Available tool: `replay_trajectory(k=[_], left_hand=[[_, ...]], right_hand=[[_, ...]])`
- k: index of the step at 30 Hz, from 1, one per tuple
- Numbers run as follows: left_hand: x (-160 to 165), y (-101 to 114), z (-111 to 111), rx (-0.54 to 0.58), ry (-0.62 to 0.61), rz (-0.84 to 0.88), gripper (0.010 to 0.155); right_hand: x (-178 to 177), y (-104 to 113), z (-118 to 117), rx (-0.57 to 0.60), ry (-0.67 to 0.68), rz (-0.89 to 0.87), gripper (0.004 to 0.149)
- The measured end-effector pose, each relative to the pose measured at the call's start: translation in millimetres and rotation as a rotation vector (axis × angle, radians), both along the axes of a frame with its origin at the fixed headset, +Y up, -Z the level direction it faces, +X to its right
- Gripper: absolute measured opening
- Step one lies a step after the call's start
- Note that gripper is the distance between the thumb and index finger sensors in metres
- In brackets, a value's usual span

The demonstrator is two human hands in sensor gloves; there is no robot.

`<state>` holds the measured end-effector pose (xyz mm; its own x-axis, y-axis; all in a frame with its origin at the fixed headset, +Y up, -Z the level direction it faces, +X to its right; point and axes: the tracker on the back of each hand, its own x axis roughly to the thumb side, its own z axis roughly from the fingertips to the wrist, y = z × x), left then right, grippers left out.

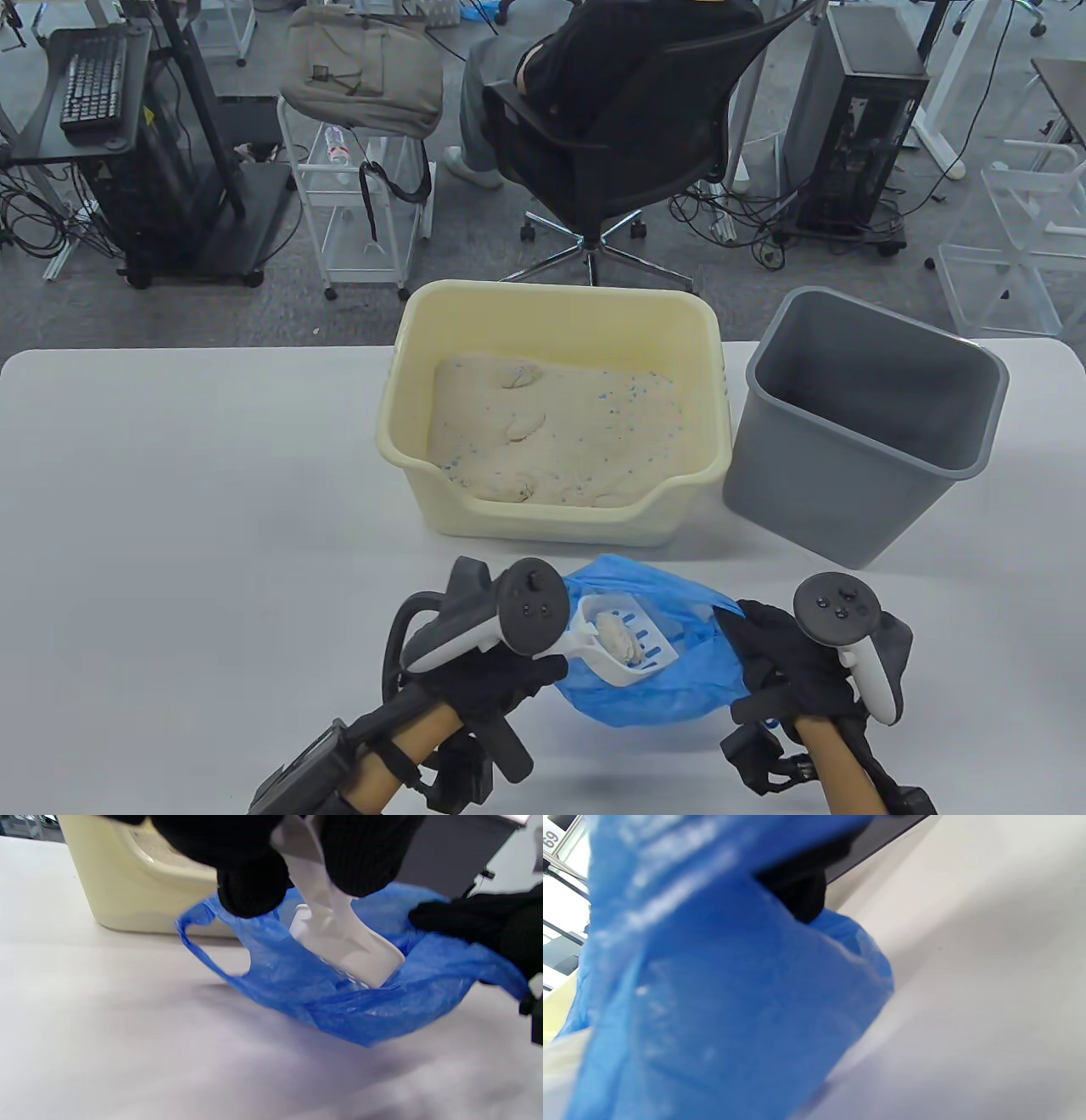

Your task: Scoop cat litter

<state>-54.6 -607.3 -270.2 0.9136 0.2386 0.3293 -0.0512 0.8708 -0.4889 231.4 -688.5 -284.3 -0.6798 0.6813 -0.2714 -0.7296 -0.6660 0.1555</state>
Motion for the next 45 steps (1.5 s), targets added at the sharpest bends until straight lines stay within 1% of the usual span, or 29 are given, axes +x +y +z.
replay_trajectory(k=[1,2,3,4,5,6,7,8,9,10,11,14,17,19,22,25,28,31,33,35,39,42,45], left_hand=[[4,-2,-1,0.000,0.006,-0.011,0.058],[9,-2,-2,0.096,0.025,-0.019,0.058],[14,-3,-4,0.112,0.008,-0.031,0.058],[16,-3,-6,0.076,-0.003,-0.053,0.058],[17,-1,-7,0.009,-0.011,-0.071,0.058],[17,1,-6,0.025,-0.002,-0.057,0.058],[17,5,-6,0.076,0.017,-0.035,0.058],[14,10,-5,0.097,0.038,-0.015,0.058],[12,14,-4,0.097,0.039,0.016,0.058],[11,17,-4,0.074,0.035,0.011,0.058],[7,22,-3,0.047,0.040,-0.014,0.058],[-7,42,-1,0.088,0.073,-0.039,0.058],[-28,70,0,0.147,0.138,0.019,0.058],[-44,93,-5,0.193,0.193,0.054,0.058],[-58,108,-21,0.281,0.295,0.049,0.060],[-64,104,-50,0.328,0.377,-0.037,0.059],[-65,86,-89,0.305,0.436,-0.163,0.058],[-62,68,-120,0.301,0.465,-0.269,0.057],[-62,60,-136,0.313,0.477,-0.316,0.056],[-60,53,-153,0.295,0.481,-0.368,0.056],[-55,49,-173,0.257,0.471,-0.435,0.055],[-52,56,-183,0.202,0.470,-0.468,0.055],[-55,63,-187,0.221,0.471,-0.468,0.054]], right_hand=[[-1,0,0,-0.005,0.012,0.003,0.042],[-1,0,0,-0.012,0.018,0.003,0.042],[-2,0,0,-0.012,0.021,0.004,0.042],[-2,-1,0,-0.013,0.022,0.005,0.042],[-2,0,0,-0.016,0.022,0.006,0.042],[-2,0,0,-0.018,0.025,0.007,0.042],[-2,0,0,-0.020,0.026,0.009,0.042],[-2,1,0,-0.016,0.024,0.015,0.042],[-2,2,-1,-0.012,0.026,0.019,0.042],[-2,2,-1,-0.011,0.025,0.020,0.042],[-2,3,0,-0.010,0.021,0.025,0.042],[-1,2,-1,-0.007,0.022,0.032,0.042],[-1,2,-1,-0.007,0.022,0.025,0.042],[-1,2,-1,-0.003,0.019,0.025,0.043],[-1,2,-1,0.002,0.016,0.023,0.043],[-1,2,-1,0.005,0.013,0.024,0.043],[-1,2,0,0.006,0.007,0.029,0.043],[-1,1,0,0.006,0.002,0.036,0.043],[0,1,0,0.005,-0.003,0.041,0.043],[0,1,0,0.006,-0.009,0.049,0.043],[0,1,-1,0.001,-0.014,0.066,0.043],[0,0,-1,-0.001,-0.014,0.077,0.043],[1,0,-1,0.006,-0.014,0.079,0.043]])
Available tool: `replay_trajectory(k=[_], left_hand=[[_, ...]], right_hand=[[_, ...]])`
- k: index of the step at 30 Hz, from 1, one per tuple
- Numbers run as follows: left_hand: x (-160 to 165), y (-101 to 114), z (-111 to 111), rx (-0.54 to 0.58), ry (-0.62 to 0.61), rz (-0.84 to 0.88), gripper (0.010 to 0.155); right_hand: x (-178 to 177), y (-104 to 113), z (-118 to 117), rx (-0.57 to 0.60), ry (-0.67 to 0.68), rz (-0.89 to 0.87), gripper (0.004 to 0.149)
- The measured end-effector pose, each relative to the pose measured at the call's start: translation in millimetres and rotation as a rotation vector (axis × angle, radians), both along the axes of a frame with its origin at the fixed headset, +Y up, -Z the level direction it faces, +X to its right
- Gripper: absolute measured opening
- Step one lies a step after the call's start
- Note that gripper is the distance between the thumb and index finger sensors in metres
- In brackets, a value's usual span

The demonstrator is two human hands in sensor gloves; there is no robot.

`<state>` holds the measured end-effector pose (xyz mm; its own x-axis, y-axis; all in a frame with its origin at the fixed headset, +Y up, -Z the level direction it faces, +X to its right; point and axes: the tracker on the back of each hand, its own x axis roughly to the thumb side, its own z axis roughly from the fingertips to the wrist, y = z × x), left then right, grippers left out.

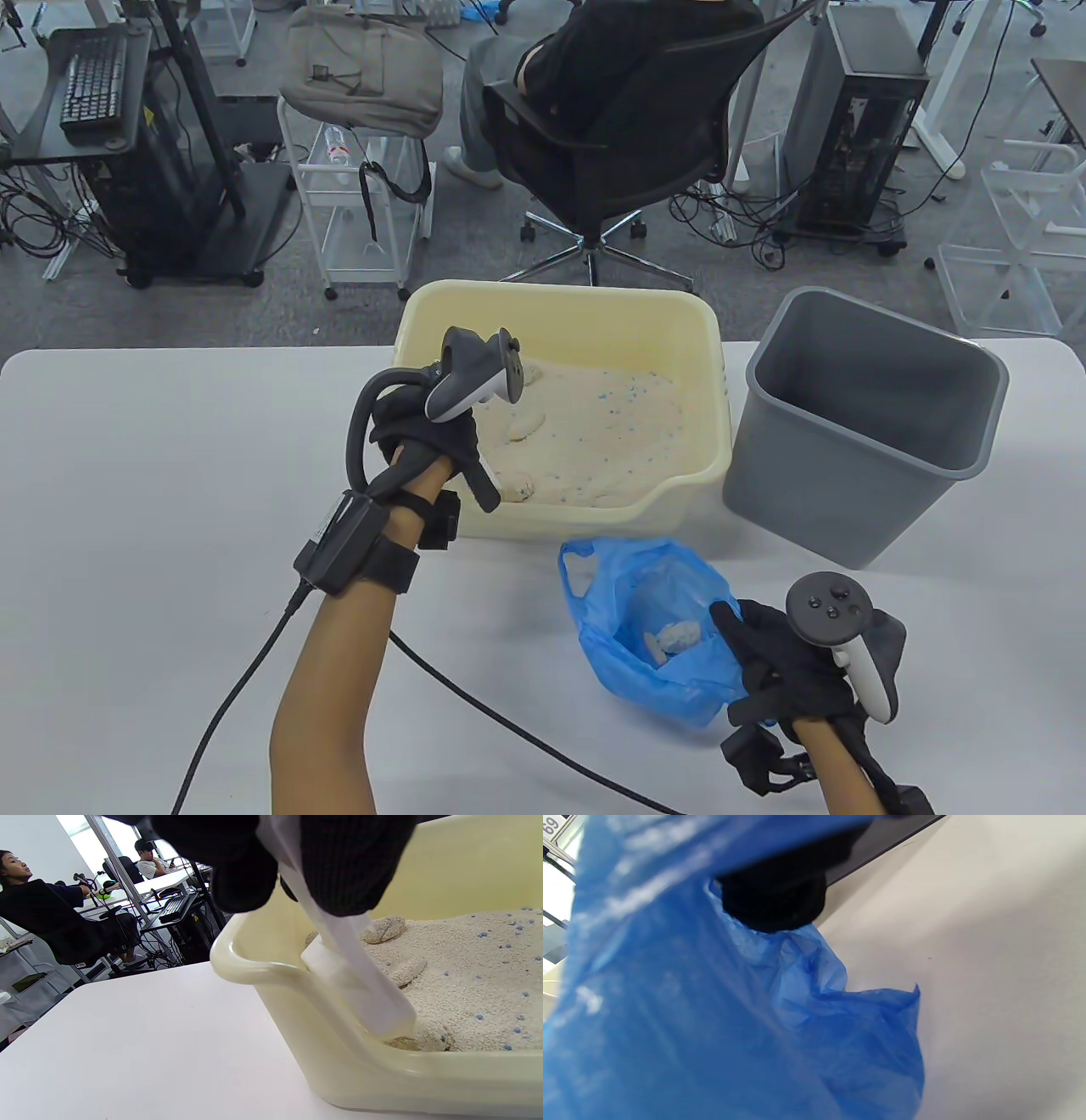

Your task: Scoop cat litter

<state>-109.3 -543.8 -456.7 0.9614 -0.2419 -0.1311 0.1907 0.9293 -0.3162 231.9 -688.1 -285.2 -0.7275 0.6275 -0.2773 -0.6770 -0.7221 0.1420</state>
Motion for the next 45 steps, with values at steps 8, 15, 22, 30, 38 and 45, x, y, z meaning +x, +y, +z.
replay_trajectory(k=[8,15,22,30,38,45], left_hand=[[-5,-8,-3,-0.040,0.037,-0.023,0.054],[1,-32,-8,-0.060,0.014,-0.095,0.053],[20,-50,-18,-0.148,-0.039,0.067,0.055],[10,-72,-14,-0.030,0.083,0.342,0.056],[28,-118,-15,0.208,0.223,0.515,0.057],[37,-119,-27,-0.073,0.192,0.355,0.067]], right_hand=[[-3,0,-1,-0.002,0.017,0.017,0.043],[-4,0,-1,0.003,0.022,0.023,0.043],[-3,0,-1,0.002,0.019,0.020,0.043],[-5,-2,0,-0.001,0.021,0.022,0.043],[-5,-3,0,0.001,0.020,0.028,0.043],[-4,-3,0,-0.009,0.019,0.017,0.043]])
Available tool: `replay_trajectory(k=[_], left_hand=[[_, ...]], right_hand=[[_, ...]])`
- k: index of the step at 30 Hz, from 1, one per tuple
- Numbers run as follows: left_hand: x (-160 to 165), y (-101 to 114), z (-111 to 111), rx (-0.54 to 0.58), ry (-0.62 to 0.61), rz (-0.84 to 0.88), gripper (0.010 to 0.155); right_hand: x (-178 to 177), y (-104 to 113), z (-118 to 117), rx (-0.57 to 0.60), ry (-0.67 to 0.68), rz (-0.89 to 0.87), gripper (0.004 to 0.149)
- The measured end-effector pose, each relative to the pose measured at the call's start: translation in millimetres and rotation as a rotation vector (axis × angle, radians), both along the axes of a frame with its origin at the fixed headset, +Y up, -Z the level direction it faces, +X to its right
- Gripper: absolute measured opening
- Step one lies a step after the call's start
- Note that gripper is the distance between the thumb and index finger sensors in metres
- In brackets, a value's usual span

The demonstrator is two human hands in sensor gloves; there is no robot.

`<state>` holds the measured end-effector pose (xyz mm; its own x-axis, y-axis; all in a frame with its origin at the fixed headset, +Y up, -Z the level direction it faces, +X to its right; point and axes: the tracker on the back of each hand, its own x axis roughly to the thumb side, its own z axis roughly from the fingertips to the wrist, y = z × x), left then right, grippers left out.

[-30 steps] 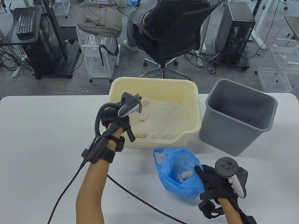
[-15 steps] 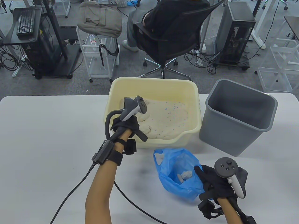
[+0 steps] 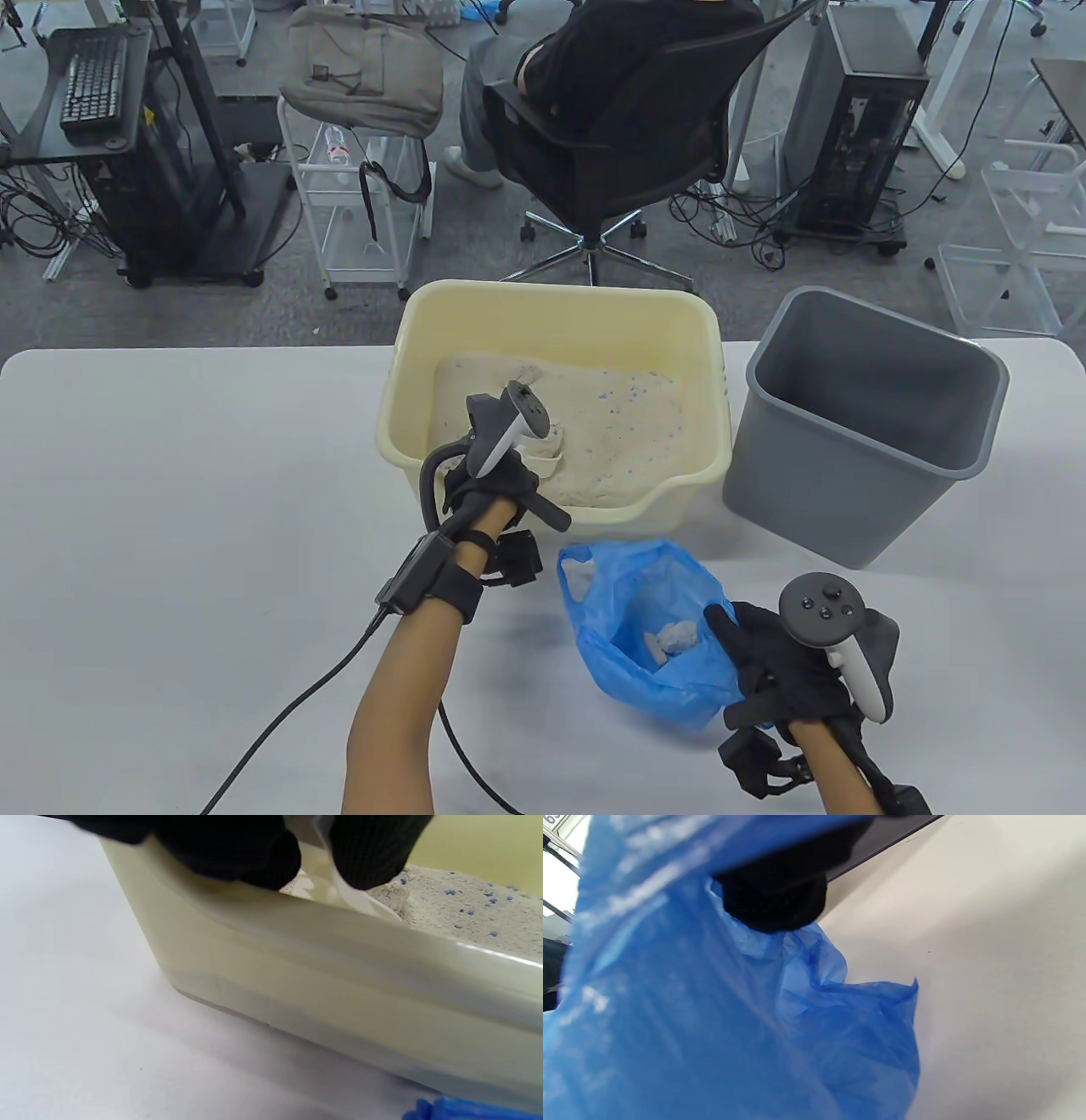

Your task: Scoop cat litter

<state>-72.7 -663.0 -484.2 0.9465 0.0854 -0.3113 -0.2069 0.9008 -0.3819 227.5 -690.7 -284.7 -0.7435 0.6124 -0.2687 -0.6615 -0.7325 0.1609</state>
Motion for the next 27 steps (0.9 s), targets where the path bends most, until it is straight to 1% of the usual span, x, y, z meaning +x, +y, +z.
replay_trajectory(k=[2,3,4,6,7,9,11,13,16,18,21,23,24,26,27], left_hand=[[4,0,-3,0.025,-0.006,-0.036,0.062],[5,-2,-3,0.062,0.002,-0.024,0.061],[8,-9,-4,0.122,0.012,-0.003,0.060],[14,-20,-3,0.170,0.029,0.009,0.060],[16,-20,-3,0.240,0.016,-0.008,0.060],[13,-19,-2,0.209,0.028,0.034,0.060],[6,-18,2,0.233,0.047,0.094,0.060],[1,-16,10,0.261,0.015,0.100,0.060],[-1,-13,25,0.353,-0.042,0.092,0.060],[-2,-14,26,0.391,-0.054,0.113,0.060],[-2,-14,30,0.413,-0.072,0.151,0.060],[-3,-10,42,0.443,-0.111,0.180,0.060],[-6,-8,49,0.479,-0.128,0.206,0.059],[-13,-4,55,0.522,-0.112,0.255,0.059],[-13,0,62,0.546,-0.103,0.265,0.059]], right_hand=[[0,0,-1,0.000,0.001,0.007,0.043],[-1,-1,-1,-0.003,0.003,0.014,0.043],[-2,-3,-2,-0.014,0.008,0.022,0.043],[-3,-5,-2,-0.025,0.016,0.027,0.043],[-4,-5,-1,-0.026,0.018,0.028,0.043],[-4,-5,-1,-0.023,0.022,0.031,0.043],[-3,-4,0,-0.013,0.018,0.021,0.043],[-2,-3,0,-0.010,0.016,0.015,0.043],[-2,-3,-1,-0.011,0.021,0.021,0.043],[-2,-4,-2,-0.016,0.024,0.025,0.043],[0,-4,-1,-0.008,0.013,0.021,0.043],[4,-1,-1,0.012,-0.001,0.014,0.043],[8,1,-2,0.027,-0.009,0.017,0.043],[12,3,-4,0.037,-0.019,0.035,0.042],[15,3,-4,0.044,-0.026,0.045,0.042]])
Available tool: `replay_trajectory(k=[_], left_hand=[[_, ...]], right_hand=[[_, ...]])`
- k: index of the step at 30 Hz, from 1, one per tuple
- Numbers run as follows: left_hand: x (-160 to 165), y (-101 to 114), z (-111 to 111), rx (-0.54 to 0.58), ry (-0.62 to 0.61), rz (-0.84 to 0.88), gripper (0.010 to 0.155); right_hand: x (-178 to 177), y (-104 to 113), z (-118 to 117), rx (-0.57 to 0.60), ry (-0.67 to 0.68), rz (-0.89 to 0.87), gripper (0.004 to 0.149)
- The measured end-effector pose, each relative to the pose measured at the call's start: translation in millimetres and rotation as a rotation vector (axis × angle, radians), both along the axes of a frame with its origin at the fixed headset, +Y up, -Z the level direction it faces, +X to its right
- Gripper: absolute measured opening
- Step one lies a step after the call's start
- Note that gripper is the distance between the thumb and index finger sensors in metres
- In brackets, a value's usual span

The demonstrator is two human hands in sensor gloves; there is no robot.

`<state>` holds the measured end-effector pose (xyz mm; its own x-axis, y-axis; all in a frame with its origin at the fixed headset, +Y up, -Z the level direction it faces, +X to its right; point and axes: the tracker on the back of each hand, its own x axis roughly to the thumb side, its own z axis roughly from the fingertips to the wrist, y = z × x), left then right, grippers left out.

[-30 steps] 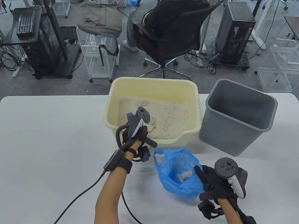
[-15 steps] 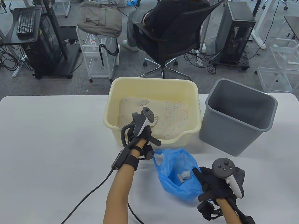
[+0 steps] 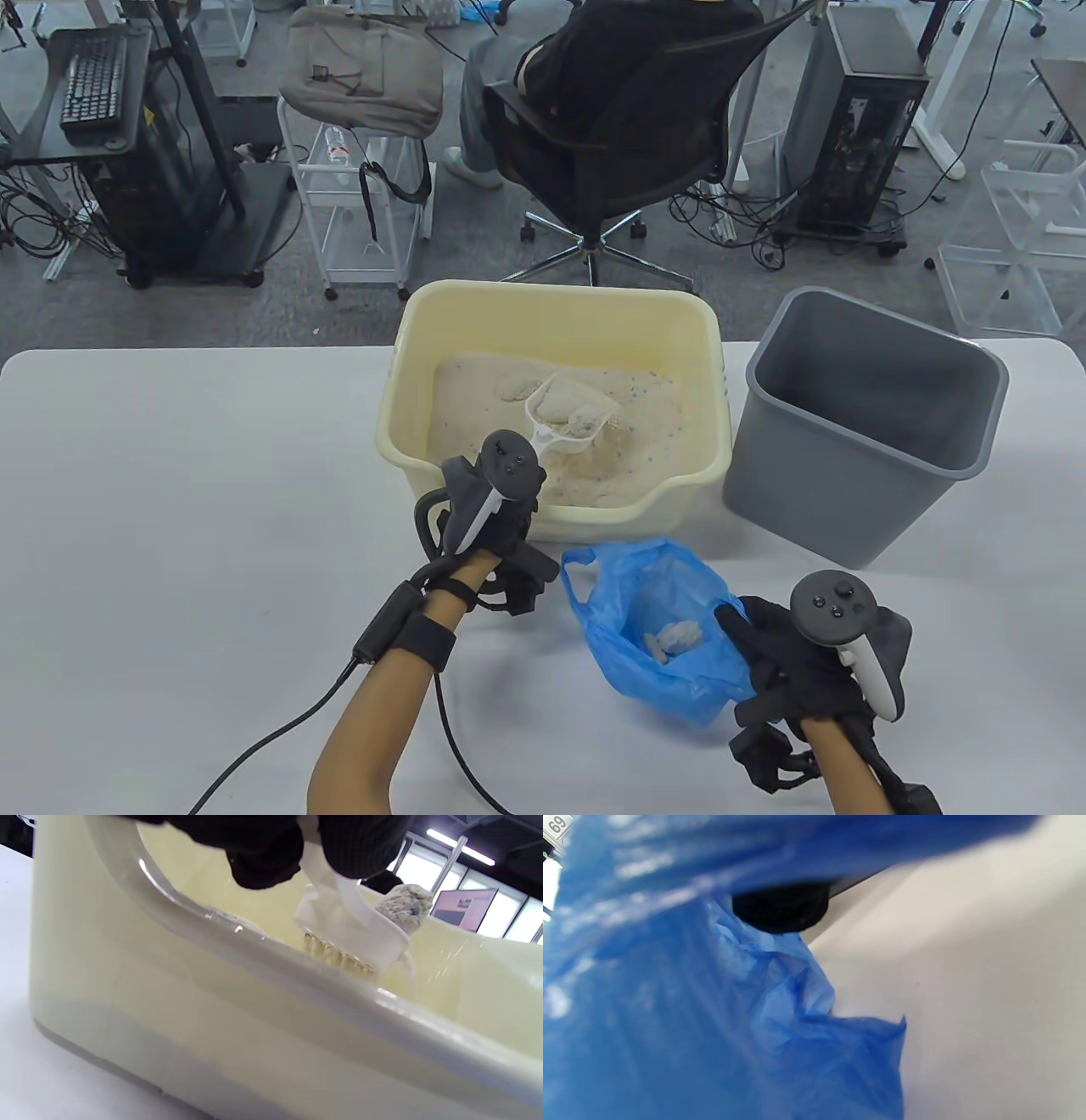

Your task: Scoop cat litter

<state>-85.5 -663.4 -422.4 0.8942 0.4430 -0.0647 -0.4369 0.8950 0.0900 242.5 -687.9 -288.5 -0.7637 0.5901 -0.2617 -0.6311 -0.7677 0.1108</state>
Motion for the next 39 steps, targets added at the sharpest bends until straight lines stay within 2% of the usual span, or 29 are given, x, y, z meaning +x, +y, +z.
replay_trajectory(k=[2,3,5,8,10,12,14,16,17,18,20,22,24,26,28,30,31,32,33,34,37,38,39], left_hand=[[-3,5,6,0.057,-0.014,-0.035,0.059],[-9,5,2,0.066,0.016,-0.011,0.059],[-11,5,2,0.011,0.030,0.072,0.060],[-16,5,2,0.030,0.050,0.053,0.059],[-16,4,4,-0.020,0.005,0.077,0.059],[-23,6,3,0.002,0.061,0.090,0.059],[-21,9,5,-0.022,-0.017,0.068,0.059],[-24,15,8,0.031,0.058,0.053,0.059],[-21,16,10,0.005,0.014,0.061,0.059],[-22,18,11,-0.040,-0.027,0.043,0.059],[-24,21,11,-0.015,0.018,0.060,0.059],[-25,19,15,-0.067,-0.013,0.088,0.059],[-25,16,17,-0.009,0.034,0.104,0.059],[-28,15,22,-0.034,0.013,0.099,0.060],[-31,13,29,0.018,0.071,0.138,0.059],[-28,11,36,-0.029,-0.025,0.111,0.060],[-30,10,35,-0.059,-0.049,0.061,0.059],[-34,12,38,-0.020,0.015,0.047,0.059],[-34,10,37,-0.014,0.016,0.081,0.058],[-36,7,37,-0.067,-0.013,0.075,0.059],[-41,5,33,-0.018,0.049,0.069,0.059],[-45,6,32,-0.075,0.002,0.068,0.059],[-46,7,32,-0.085,-0.001,0.109,0.059]], right_hand=[[4,0,0,0.005,-0.015,0.005,0.042],[5,1,0,0.013,-0.021,-0.002,0.042],[5,1,1,0.015,-0.027,-0.008,0.042],[6,1,1,0.021,-0.029,-0.008,0.042],[6,1,1,0.018,-0.028,-0.011,0.042],[6,1,1,0.016,-0.025,-0.013,0.042],[6,1,1,0.021,-0.025,-0.014,0.042],[6,2,1,0.025,-0.023,-0.012,0.042],[6,2,1,0.030,-0.020,-0.010,0.042],[4,2,1,0.035,0.000,-0.007,0.042],[0,3,2,0.031,0.029,-0.002,0.042],[-6,5,3,0.039,0.100,-0.001,0.042],[-12,8,5,0.052,0.147,0.008,0.042],[-20,12,7,0.088,0.253,0.035,0.042],[-26,15,9,0.091,0.309,0.108,0.042],[-30,15,8,0.101,0.382,0.176,0.042],[-30,15,8,0.077,0.398,0.192,0.042],[-30,14,8,0.069,0.407,0.186,0.041],[-30,13,8,0.067,0.416,0.166,0.041],[-30,13,8,0.057,0.430,0.138,0.041],[-31,12,7,0.046,0.442,0.113,0.041],[-31,11,8,0.063,0.412,0.128,0.041],[-32,11,8,0.083,0.387,0.146,0.041]])
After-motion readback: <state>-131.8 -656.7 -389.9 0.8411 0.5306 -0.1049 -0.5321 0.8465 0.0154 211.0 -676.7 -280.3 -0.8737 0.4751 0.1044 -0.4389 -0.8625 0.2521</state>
